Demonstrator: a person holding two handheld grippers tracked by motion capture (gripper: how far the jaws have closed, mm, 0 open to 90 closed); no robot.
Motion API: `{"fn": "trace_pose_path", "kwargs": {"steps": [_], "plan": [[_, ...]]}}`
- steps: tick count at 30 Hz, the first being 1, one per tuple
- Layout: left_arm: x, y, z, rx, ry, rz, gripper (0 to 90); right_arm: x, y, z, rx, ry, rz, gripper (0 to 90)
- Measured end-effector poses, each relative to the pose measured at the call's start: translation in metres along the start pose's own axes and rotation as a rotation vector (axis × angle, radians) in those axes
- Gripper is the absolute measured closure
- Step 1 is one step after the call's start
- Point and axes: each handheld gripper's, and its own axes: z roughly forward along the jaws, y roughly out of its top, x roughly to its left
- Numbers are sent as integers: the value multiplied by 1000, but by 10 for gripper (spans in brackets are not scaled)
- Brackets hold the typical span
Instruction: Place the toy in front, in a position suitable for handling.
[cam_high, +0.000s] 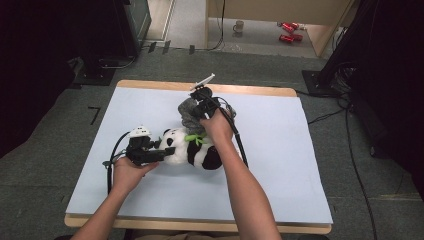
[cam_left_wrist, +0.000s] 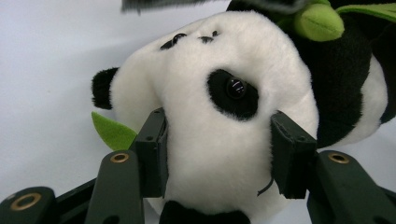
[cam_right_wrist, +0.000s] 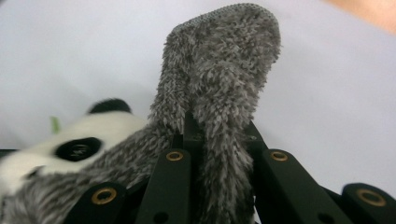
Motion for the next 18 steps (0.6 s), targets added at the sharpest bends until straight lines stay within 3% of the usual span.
{"fn": "trace_pose_path", "kwargs": {"steps": [3, 5, 12, 15, 18], "plan": [[-1, 6, 0, 18, 4, -17, 473, 2, 2, -17, -56, 25, 17, 804], [-2, 10, 0, 34, 10, -8, 474, 4, 2, -24, -78, 45, 21, 803], [7, 18, 2, 36, -10, -31, 469, 16, -2, -48, -131, 87, -3, 803], [10, 18, 3, 26, -20, -33, 464, 23, -10, -57, -122, 113, -18, 803], [11, 19, 2, 36, -24, -17, 463, 27, -21, -53, -87, 135, -16, 804]]}}
